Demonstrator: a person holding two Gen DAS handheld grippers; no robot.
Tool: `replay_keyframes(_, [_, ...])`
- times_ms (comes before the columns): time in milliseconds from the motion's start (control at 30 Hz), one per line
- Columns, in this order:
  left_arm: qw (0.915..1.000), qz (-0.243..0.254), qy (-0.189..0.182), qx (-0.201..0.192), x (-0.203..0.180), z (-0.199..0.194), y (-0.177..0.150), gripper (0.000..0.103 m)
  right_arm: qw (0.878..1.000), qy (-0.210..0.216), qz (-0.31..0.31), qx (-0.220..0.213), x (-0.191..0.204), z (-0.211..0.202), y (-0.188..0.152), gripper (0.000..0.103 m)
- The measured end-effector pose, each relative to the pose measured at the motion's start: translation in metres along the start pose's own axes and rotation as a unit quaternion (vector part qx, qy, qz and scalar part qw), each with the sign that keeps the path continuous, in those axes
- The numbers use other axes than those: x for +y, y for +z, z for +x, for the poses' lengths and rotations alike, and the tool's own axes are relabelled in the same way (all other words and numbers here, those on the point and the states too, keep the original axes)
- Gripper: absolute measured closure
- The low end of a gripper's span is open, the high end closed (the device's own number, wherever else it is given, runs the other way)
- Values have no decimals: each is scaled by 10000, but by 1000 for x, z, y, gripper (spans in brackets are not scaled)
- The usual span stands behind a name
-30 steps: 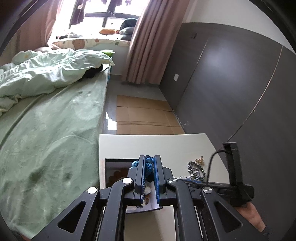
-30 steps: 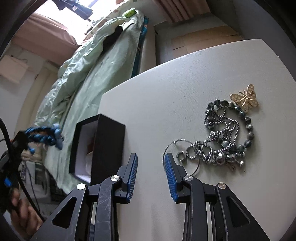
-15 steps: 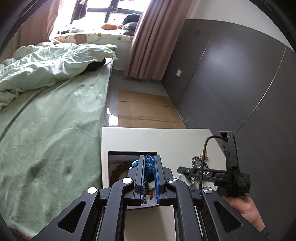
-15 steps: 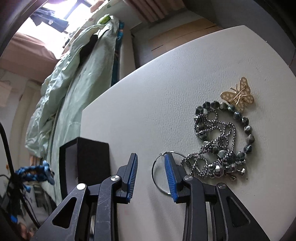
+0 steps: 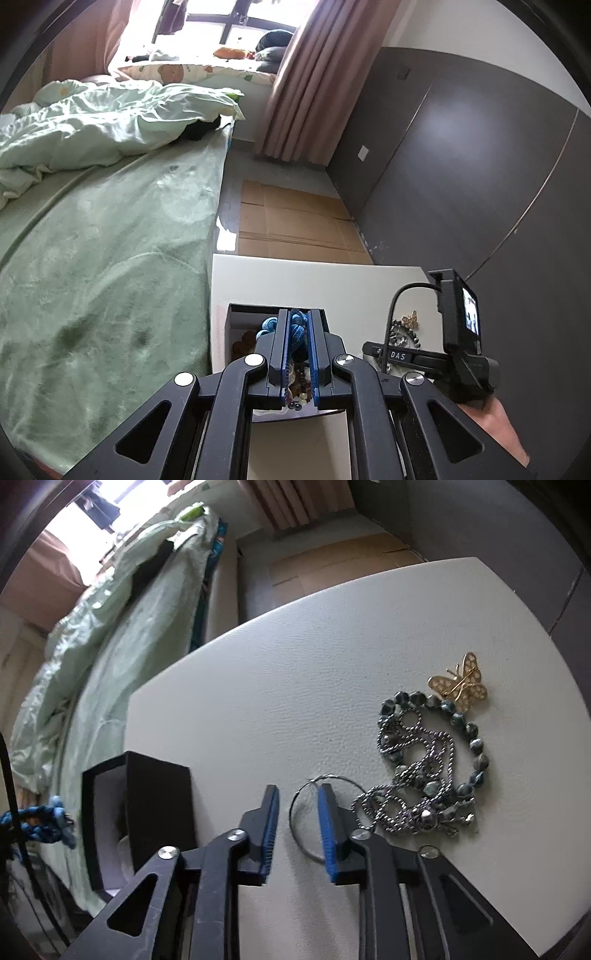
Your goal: Organize jewelry
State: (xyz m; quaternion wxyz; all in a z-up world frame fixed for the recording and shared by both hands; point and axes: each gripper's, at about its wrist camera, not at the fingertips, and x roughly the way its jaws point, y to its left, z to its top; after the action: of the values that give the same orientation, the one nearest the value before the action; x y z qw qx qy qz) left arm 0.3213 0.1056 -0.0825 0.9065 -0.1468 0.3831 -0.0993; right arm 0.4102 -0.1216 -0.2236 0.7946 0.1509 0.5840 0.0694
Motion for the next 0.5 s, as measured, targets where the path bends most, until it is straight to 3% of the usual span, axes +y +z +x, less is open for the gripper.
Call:
replay_keyframes(133, [9997,-199,-98,118,9,11,-7,94,9995,-241,-105,198,1,2,6,101])
replay_keyframes(267, [9990,-299,-161,274,13,25,-16,94,9981,-391,-411,222,7,2,5,103])
replay_keyframes(500, [9987,-410,-225,221,14,35,-21,94,9988,185,106,432,-13,-2,-4,101])
